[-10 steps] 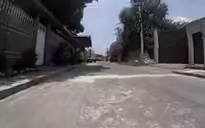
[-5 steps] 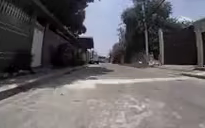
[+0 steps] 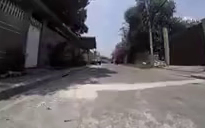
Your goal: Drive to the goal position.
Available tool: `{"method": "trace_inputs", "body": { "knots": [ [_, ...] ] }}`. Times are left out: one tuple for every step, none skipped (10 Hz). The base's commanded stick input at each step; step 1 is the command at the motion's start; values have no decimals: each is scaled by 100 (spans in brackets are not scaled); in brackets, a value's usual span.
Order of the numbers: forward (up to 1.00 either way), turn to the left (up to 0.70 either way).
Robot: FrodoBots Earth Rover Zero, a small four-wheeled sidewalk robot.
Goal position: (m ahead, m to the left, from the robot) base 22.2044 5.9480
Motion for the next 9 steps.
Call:
{"method": "trace_inputs", "body": {
  "knots": [
    [100,-1],
    [100,0],
    [100,0],
    [100,0],
    [100,0],
    [100,0],
    [100,0],
    [100,0],
    [100,0]
  ]
}}
